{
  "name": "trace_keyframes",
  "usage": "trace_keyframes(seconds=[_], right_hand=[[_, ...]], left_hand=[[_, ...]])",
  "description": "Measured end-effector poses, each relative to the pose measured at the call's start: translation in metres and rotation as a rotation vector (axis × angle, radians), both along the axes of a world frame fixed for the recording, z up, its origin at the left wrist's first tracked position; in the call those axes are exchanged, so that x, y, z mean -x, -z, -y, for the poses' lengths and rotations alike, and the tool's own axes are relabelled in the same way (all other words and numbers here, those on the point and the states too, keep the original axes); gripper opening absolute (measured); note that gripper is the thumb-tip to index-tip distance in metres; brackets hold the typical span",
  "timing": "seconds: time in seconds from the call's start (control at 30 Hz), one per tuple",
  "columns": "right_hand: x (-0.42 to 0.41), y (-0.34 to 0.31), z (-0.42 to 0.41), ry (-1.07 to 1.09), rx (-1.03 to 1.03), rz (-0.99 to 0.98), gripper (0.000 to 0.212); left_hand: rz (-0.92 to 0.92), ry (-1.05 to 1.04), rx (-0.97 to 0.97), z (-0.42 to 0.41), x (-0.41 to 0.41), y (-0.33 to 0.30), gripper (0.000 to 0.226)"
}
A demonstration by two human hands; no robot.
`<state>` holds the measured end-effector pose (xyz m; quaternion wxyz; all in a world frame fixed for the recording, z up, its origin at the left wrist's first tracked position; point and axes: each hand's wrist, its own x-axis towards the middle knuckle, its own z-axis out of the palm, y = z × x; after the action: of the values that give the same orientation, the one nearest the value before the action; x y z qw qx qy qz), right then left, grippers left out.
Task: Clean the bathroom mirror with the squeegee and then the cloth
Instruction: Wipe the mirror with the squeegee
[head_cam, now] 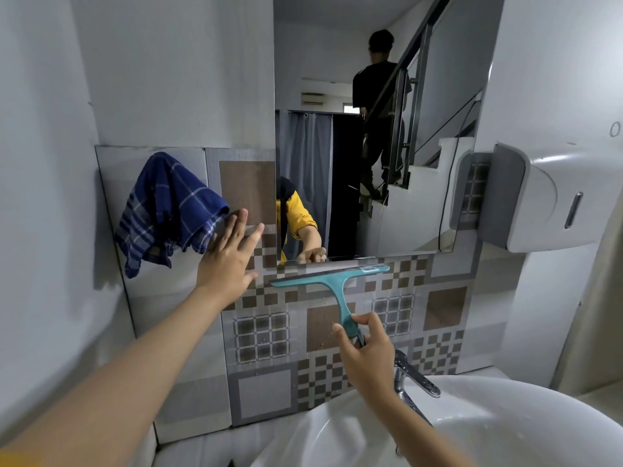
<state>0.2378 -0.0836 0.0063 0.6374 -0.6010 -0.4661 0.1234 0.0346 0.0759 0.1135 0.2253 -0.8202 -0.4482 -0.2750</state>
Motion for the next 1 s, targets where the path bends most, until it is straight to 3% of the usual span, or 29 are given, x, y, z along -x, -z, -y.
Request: trace_keyframes(seconds=[0.17, 0.4, 0.5, 0.6, 0.8, 0.87, 1.0], right_hand=[[-0.011, -0.021, 0.026, -0.061, 0.082, 0.109, 0.022], [-0.014, -0.072, 0.064, -0.294, 0.315, 0.395, 0.023], [-0.010, -0.093, 0.075, -0.414, 0.373, 0.580, 0.028], [-0.008, -0.105, 0.078, -0.485, 0.383, 0.657, 0.027], [-0.005, -0.117, 0.076, -0.610, 0.424, 0.730, 0.033], [-0.010, -0.123, 0.073, -0.633, 0.423, 0.670, 0.035], [-0.016, -0.133, 0.062, -0.684, 0.318, 0.142, 0.043]], left_hand=[[0.189, 0.140, 0.142, 0.030, -0.008, -0.005, 0.081], [0.483, 0.579, 0.531, 0.109, -0.027, 0.000, 0.043], [0.438, 0.664, 0.740, 0.133, -0.029, 0.003, 0.021], [0.361, 0.660, 0.853, 0.146, -0.022, 0.004, 0.013], [0.323, 0.607, 0.897, 0.155, -0.001, 0.005, 0.015], [0.339, 0.585, 0.887, 0.157, 0.007, 0.006, 0.018], [0.475, 0.551, 0.812, 0.154, 0.027, 0.016, 0.017]])
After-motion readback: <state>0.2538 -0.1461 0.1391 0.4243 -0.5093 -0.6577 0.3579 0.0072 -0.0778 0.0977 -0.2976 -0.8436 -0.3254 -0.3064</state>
